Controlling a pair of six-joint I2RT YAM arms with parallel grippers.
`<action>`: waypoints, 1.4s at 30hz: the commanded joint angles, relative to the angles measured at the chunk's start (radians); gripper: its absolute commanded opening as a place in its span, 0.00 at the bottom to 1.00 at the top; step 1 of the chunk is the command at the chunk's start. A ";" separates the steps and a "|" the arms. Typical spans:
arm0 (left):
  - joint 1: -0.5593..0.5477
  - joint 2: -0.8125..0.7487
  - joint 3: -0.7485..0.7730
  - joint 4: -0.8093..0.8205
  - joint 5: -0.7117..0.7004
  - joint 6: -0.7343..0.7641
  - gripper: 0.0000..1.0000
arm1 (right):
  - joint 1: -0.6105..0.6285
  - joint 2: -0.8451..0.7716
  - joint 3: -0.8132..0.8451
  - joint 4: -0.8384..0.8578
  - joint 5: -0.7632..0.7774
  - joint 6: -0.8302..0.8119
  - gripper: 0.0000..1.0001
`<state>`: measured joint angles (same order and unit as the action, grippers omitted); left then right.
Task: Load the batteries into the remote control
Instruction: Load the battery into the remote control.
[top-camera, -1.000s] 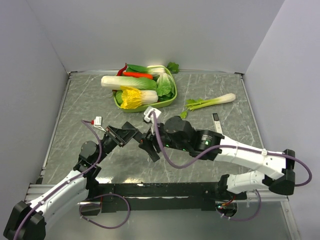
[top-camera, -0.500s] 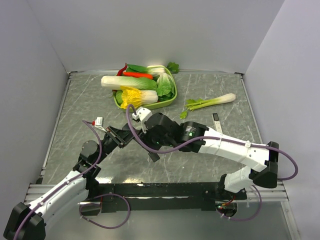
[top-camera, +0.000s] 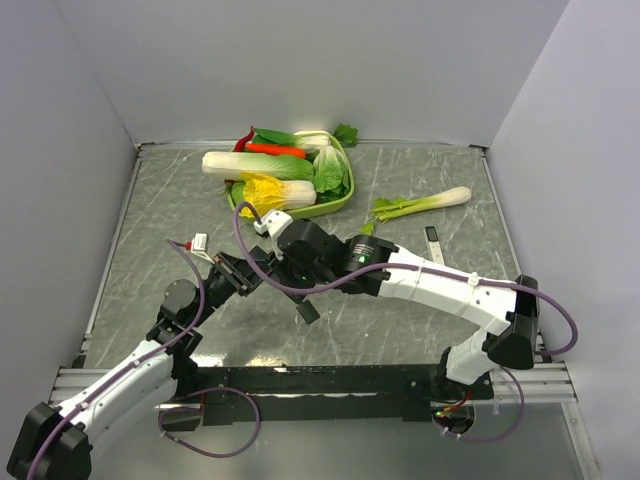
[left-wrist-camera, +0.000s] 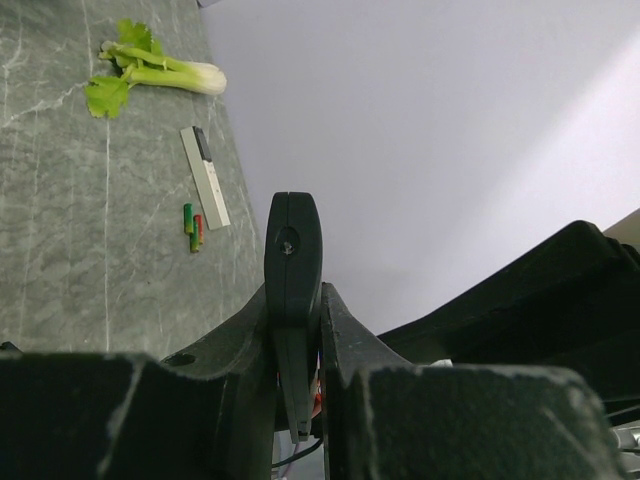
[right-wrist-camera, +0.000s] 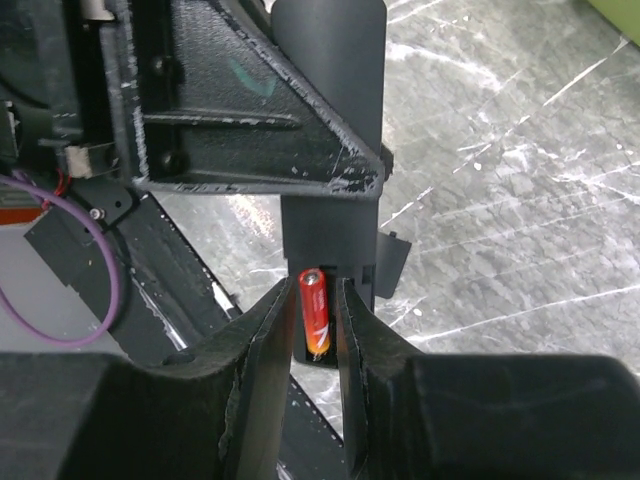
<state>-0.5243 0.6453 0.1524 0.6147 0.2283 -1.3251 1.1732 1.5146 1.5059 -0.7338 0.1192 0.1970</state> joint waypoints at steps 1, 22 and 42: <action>0.000 -0.004 0.044 0.045 0.020 -0.010 0.01 | -0.009 0.022 0.059 -0.010 -0.004 -0.011 0.31; 0.001 -0.030 0.042 0.057 -0.001 -0.026 0.01 | -0.009 -0.002 -0.038 0.042 -0.035 0.002 0.18; 0.000 -0.085 -0.010 0.209 -0.083 -0.194 0.01 | -0.009 -0.220 -0.444 0.457 -0.039 -0.007 0.02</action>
<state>-0.5251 0.6144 0.1242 0.6086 0.1970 -1.4132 1.1667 1.3373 1.1446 -0.3225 0.0822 0.1932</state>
